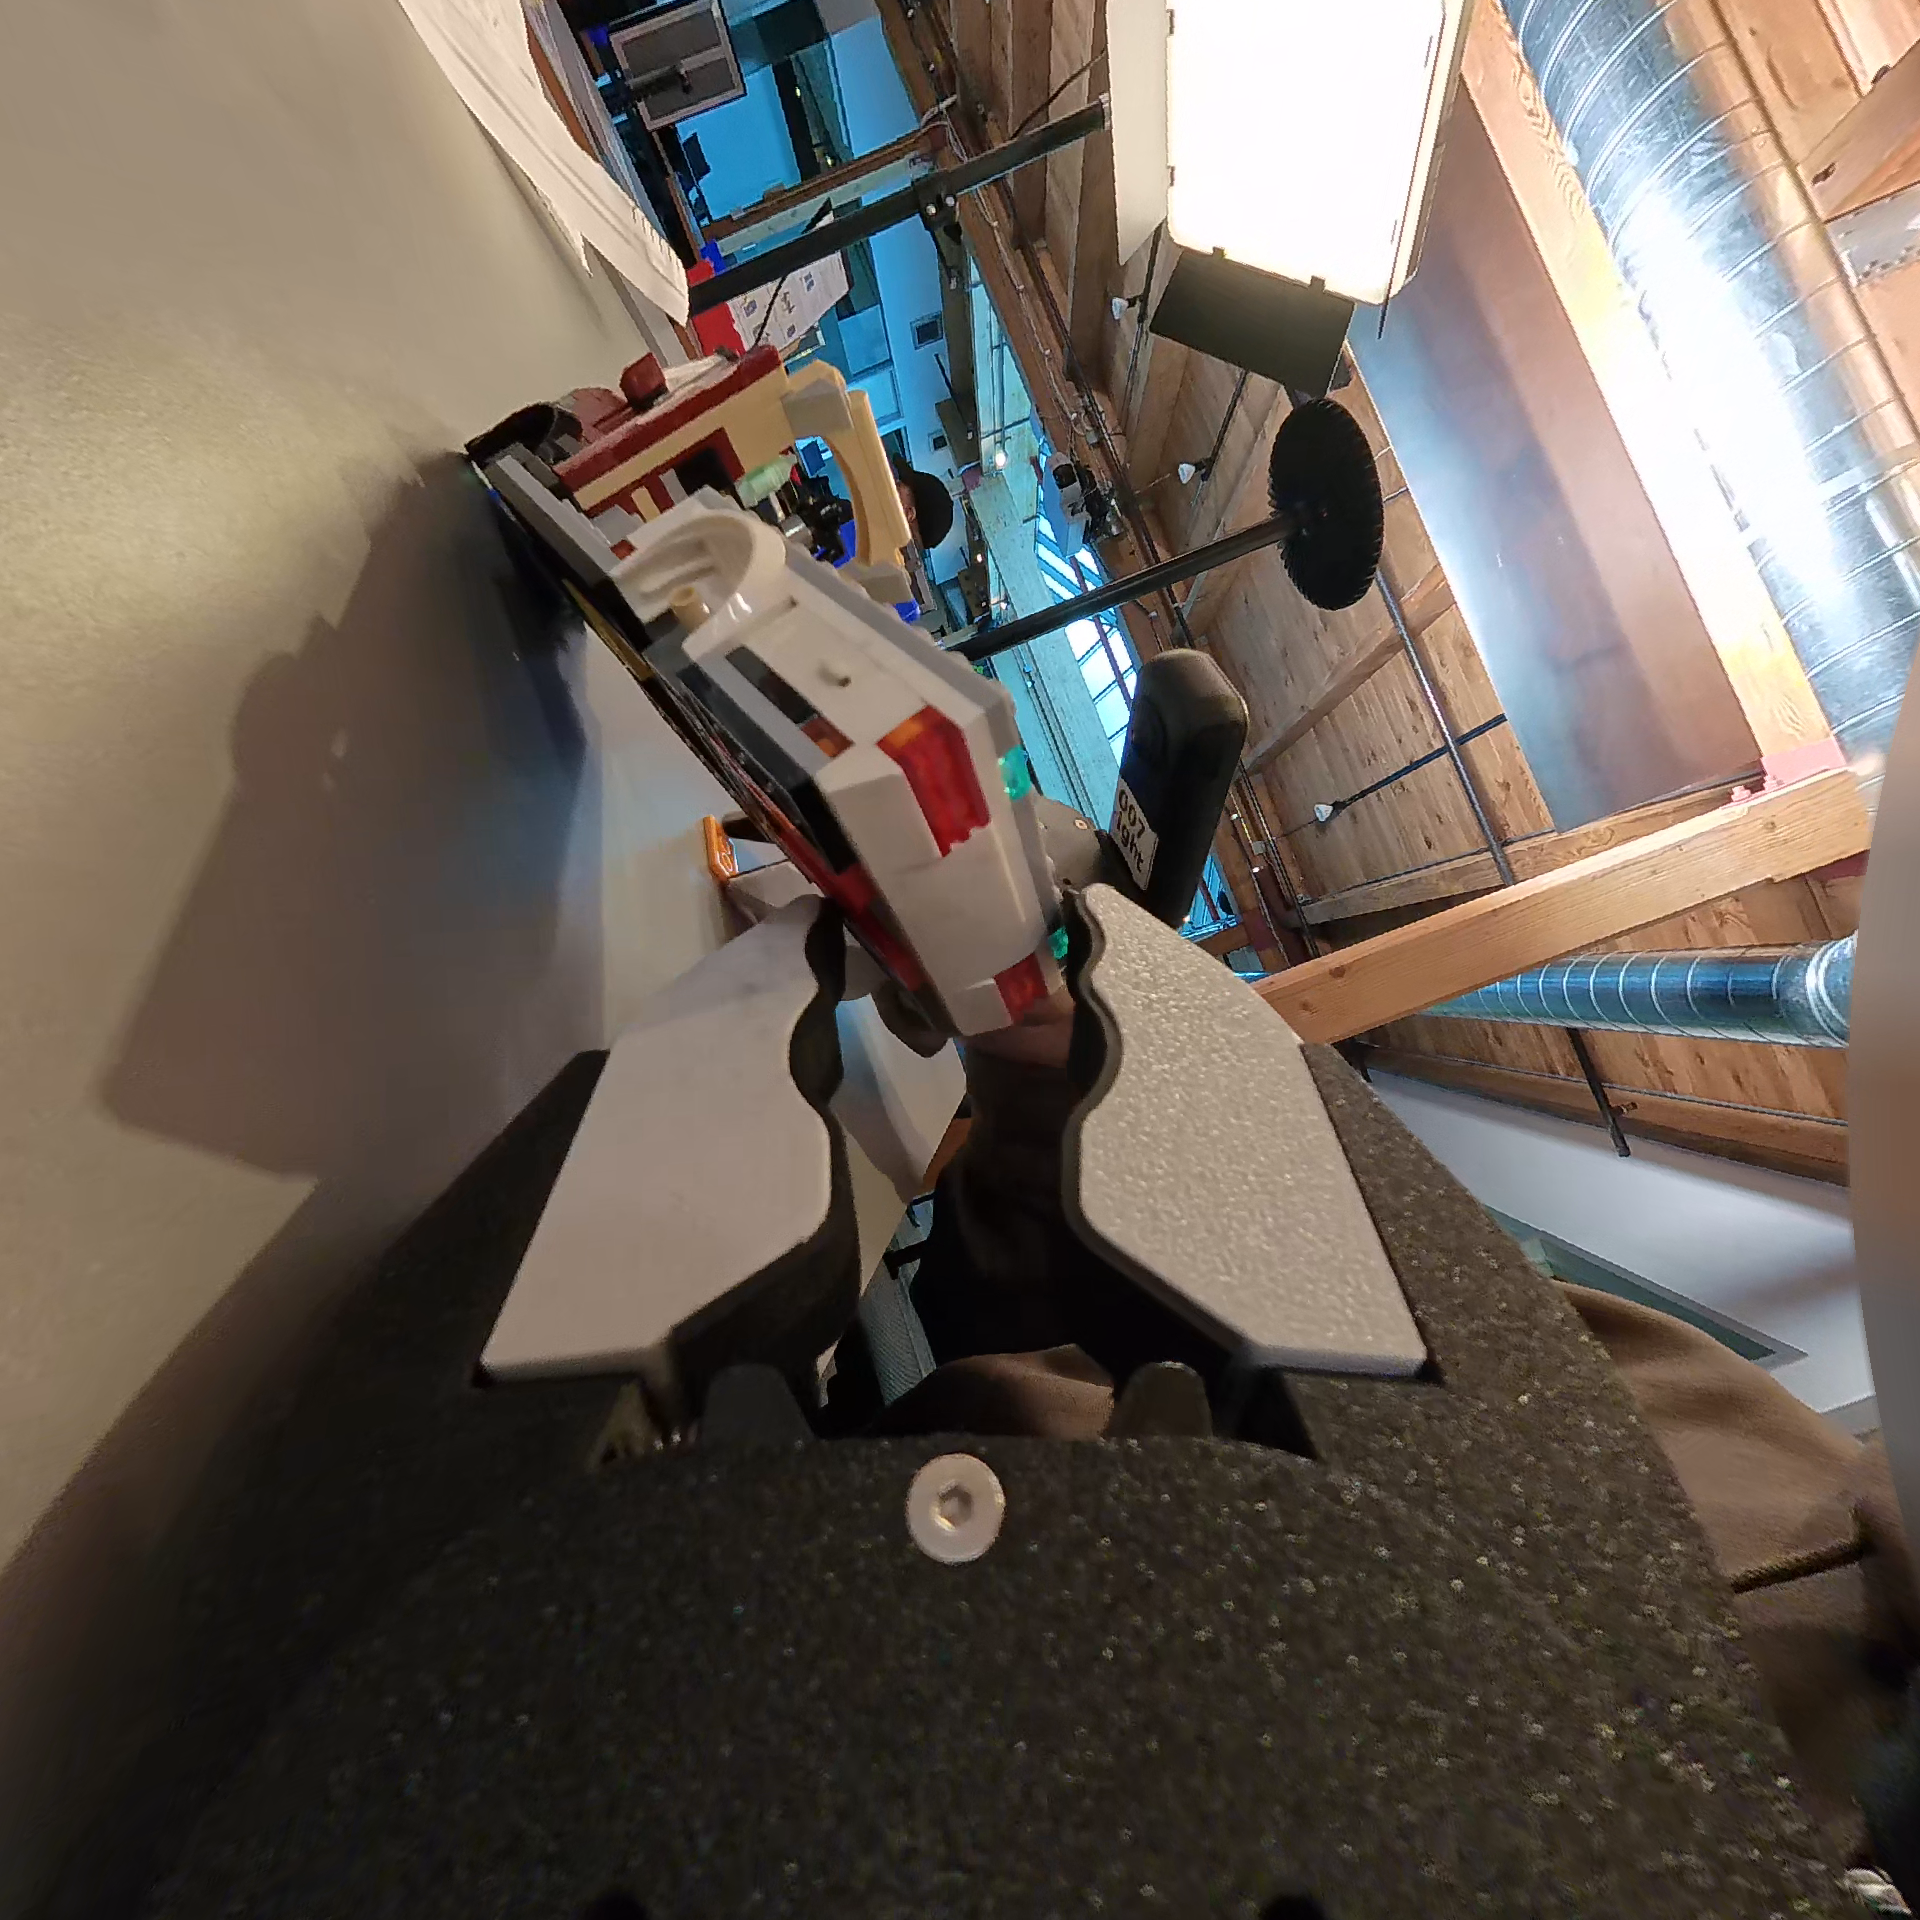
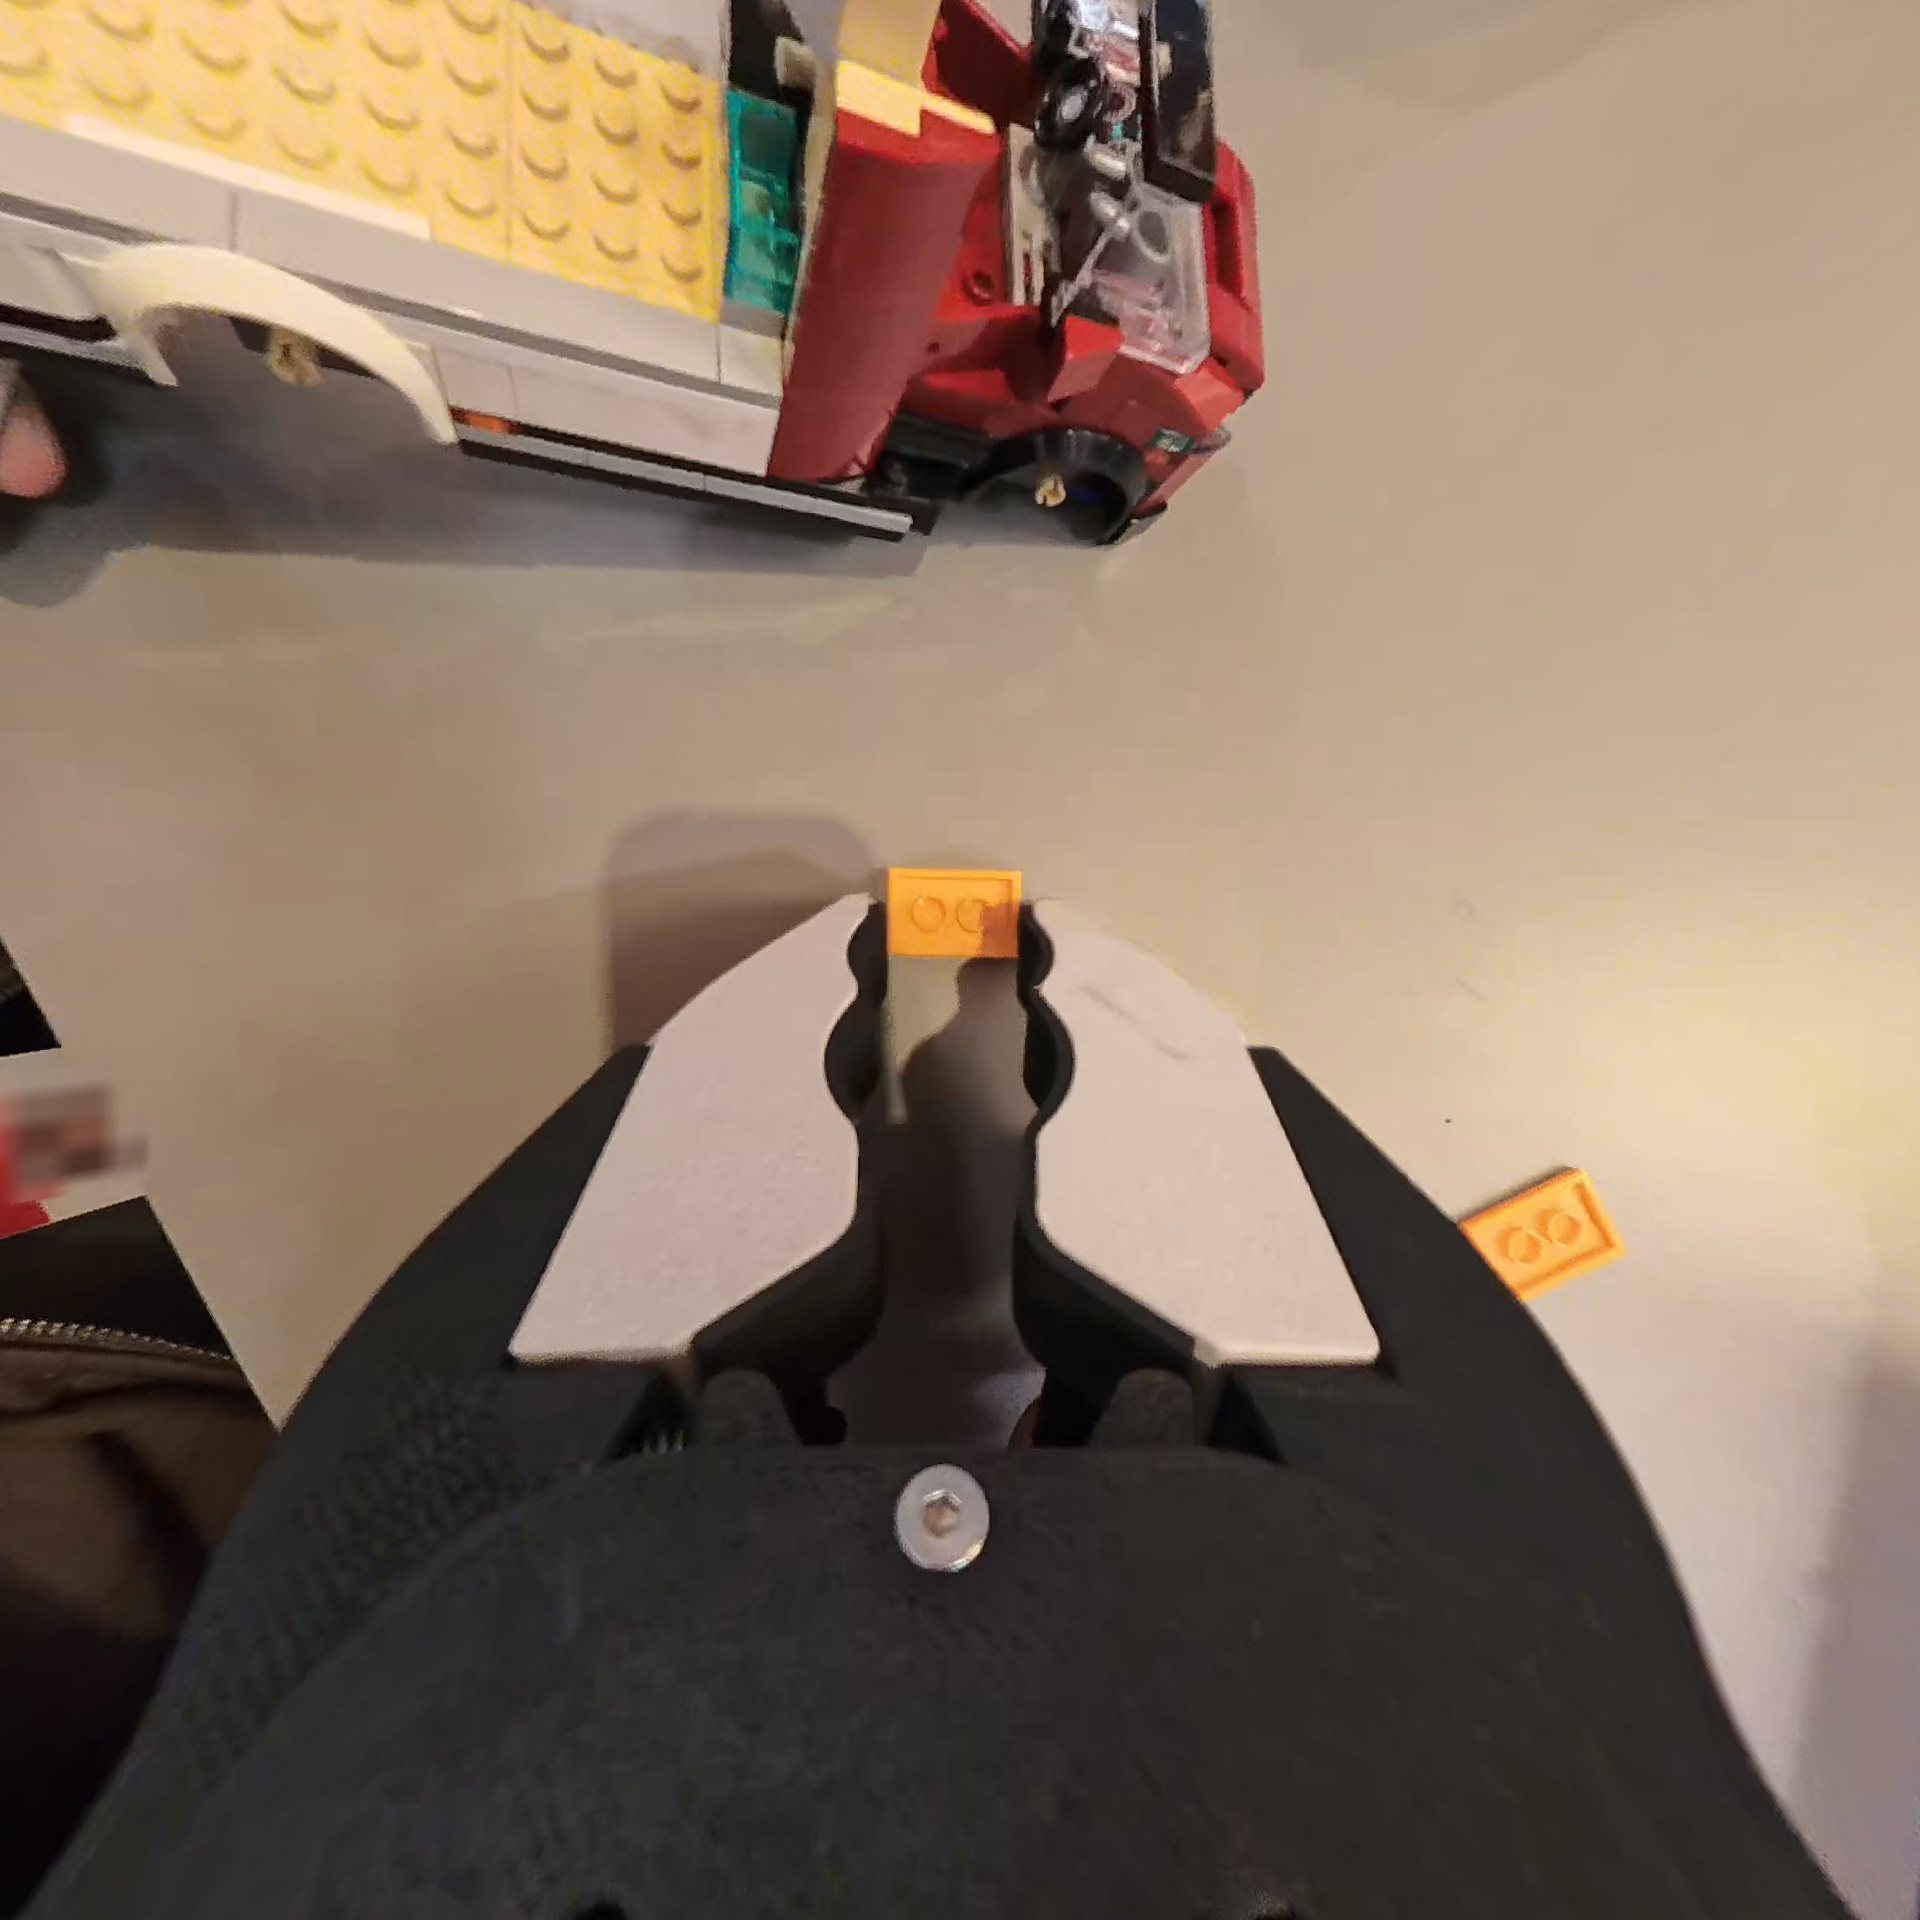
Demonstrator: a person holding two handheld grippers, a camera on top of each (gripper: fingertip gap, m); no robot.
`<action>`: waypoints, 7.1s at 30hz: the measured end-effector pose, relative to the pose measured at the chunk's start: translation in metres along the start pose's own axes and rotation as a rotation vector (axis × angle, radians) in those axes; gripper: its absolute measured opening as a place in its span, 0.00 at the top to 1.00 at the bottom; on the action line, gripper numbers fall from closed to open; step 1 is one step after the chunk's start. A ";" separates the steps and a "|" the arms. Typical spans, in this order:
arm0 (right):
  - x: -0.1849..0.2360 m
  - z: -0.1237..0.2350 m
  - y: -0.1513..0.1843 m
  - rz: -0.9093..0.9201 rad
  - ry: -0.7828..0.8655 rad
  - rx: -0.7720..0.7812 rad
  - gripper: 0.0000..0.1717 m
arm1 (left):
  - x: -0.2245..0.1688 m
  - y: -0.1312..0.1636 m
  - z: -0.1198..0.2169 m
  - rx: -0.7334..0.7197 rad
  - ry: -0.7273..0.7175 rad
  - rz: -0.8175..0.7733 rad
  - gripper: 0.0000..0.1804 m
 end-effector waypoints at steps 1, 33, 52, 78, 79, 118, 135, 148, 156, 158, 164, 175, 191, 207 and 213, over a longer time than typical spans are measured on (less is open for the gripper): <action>-0.001 0.000 -0.001 0.004 0.008 0.002 0.86 | 0.000 0.000 0.000 0.000 0.002 0.000 0.77; 0.023 0.002 0.004 0.072 -0.015 0.002 0.82 | -0.001 -0.002 0.002 -0.005 0.011 -0.001 0.77; 0.031 0.017 -0.029 0.149 -0.122 -0.068 0.94 | 0.004 0.000 0.005 0.007 -0.028 0.002 0.79; 0.068 -0.032 -0.075 1.386 0.600 -0.536 0.80 | 0.005 -0.002 0.004 0.013 -0.022 0.042 0.79; 0.068 -0.032 -0.075 1.379 0.597 -0.551 0.81 | 0.005 -0.001 0.004 0.022 -0.022 0.037 0.79; -0.015 0.023 -0.082 1.422 0.744 -0.876 0.82 | 0.031 -0.039 -0.144 0.700 0.277 0.202 0.70; -0.050 0.022 -0.093 1.295 0.779 -0.810 0.76 | 0.053 -0.053 -0.168 0.696 0.304 0.192 0.81; -0.062 0.018 -0.098 1.275 0.887 -0.694 0.71 | 0.060 -0.074 -0.165 0.515 0.260 0.177 0.87; -0.071 0.019 -0.091 1.266 0.843 -0.636 0.70 | 0.072 -0.093 -0.161 0.441 0.202 0.157 0.87; -0.070 0.017 -0.087 1.277 0.804 -0.623 0.68 | 0.073 -0.098 -0.160 0.419 0.198 0.144 0.87; -0.055 0.016 -0.087 1.313 0.771 -0.720 0.59 | 0.063 -0.087 -0.162 0.463 0.253 0.163 0.87; -0.036 0.020 -0.082 1.384 0.727 -0.852 0.81 | 0.049 -0.070 -0.164 0.541 0.312 0.123 0.86; -0.023 0.013 -0.072 1.515 0.693 -0.855 0.81 | 0.055 -0.056 -0.163 0.647 0.266 0.200 0.77; -0.038 0.011 -0.071 1.469 0.680 -0.719 0.72 | 0.072 -0.073 -0.161 0.547 0.172 0.213 0.87; -0.085 0.012 -0.059 1.249 0.569 -0.397 0.76 | 0.078 -0.084 -0.157 0.522 0.097 0.136 0.87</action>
Point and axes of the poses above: each gripper's, where its closed fingertips meet, z back along the fingers, y out of its underside, x = y × z across the jaws, the point moved 3 cm from there along z, back along the fingers, and after that the axes turned 9 degrees about -z, right-handed, at the moved point
